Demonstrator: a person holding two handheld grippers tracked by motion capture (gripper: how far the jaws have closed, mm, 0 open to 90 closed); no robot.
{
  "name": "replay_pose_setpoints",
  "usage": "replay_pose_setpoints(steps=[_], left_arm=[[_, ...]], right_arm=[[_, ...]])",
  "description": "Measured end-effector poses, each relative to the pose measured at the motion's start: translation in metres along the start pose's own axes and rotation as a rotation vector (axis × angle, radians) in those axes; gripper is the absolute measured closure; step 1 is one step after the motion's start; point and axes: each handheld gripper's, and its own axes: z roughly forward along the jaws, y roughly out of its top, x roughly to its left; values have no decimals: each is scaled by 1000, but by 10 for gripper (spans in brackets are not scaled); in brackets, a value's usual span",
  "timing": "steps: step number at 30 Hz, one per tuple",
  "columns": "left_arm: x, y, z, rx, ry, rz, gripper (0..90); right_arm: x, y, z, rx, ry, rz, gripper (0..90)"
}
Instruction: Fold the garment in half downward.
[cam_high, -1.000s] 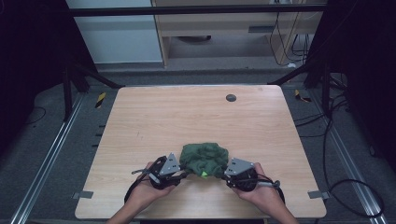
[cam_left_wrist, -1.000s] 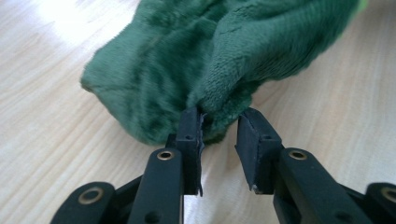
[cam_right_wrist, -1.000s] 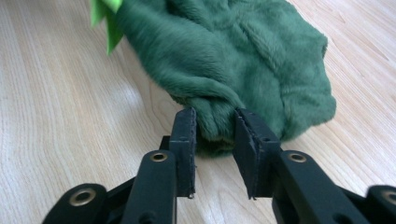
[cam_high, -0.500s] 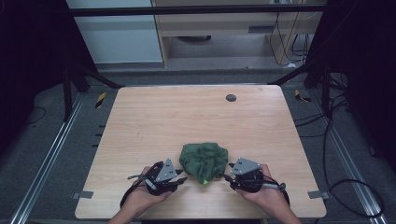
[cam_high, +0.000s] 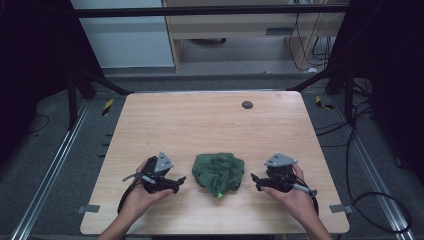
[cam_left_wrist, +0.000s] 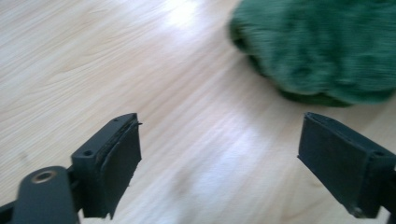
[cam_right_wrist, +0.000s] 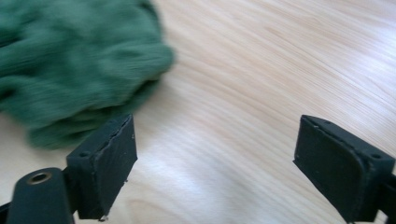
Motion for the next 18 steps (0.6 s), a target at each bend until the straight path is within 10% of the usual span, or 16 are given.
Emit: replay_pose_setpoints(steps=[18], left_arm=[[60,-11,23,60,45,-151,71]], right_arm=[[-59,-8,25,58,-44,203,84]])
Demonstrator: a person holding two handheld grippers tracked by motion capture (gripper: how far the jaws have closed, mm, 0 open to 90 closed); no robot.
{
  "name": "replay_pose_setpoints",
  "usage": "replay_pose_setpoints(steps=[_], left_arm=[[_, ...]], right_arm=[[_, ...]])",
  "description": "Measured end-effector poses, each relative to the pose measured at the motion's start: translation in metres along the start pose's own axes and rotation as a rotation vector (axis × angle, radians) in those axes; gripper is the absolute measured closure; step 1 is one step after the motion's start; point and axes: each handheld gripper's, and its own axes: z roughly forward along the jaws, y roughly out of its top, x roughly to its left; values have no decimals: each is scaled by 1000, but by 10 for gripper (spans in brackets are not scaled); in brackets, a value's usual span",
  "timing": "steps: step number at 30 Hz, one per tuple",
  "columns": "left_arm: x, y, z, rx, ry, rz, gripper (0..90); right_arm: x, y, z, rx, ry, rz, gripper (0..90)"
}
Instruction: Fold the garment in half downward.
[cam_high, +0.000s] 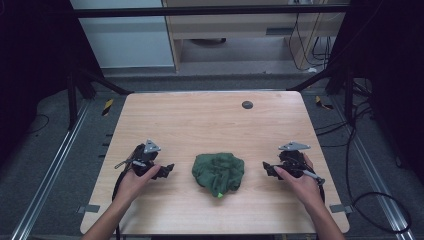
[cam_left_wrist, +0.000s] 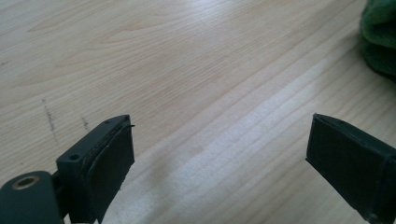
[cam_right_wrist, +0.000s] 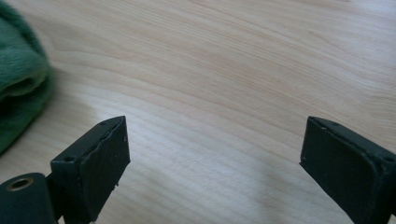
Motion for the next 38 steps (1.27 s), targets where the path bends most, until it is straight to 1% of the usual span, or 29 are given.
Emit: replay_pose_setpoints(steps=[1,4,7,11,15,18,19,22,26,27,30,32,34,35,37,38], left_arm=[[1,0,1,-3,-1,-1,71],[6,0,5,-18,5,-24,72],[12,-1,10,-14,24,-43,77],[20,-3,15,-28,46,-87,78],[25,-4,19,-44,62,-120,80],[27,-5,22,-32,69,-124,83],[27,-5,25,-24,78,-118,83],[27,-5,27,-19,84,-118,83],[26,-6,32,-1,80,-117,83],[26,-6,33,-2,77,-122,77],[27,-8,35,-17,76,-129,53],[27,-8,36,-24,78,-123,24],[26,-8,36,-23,81,-126,22],[26,-9,36,-22,84,-130,19],[25,-9,35,-19,100,-149,5],[25,-10,35,-16,103,-152,0]], right_arm=[[-2,1,1,-3,-12,-7,86],[-8,3,3,-6,-18,9,86],[-15,4,6,-24,-24,33,90],[-21,2,11,-10,-42,62,92],[-24,1,17,-5,-90,66,99],[-24,1,19,-8,-99,73,100],[-25,1,22,-11,-111,77,105],[-25,0,25,-9,-121,81,107],[-24,-1,31,8,-142,85,100],[-25,-1,32,5,-143,85,95],[-23,-3,33,-8,-145,101,72],[-21,-3,33,-1,-156,113,56],[-19,-3,34,4,-171,137,29],[-19,-3,34,8,-182,145,15],[-18,-2,35,14,-199,158,3],[-18,-2,34,15,-202,162,3]])
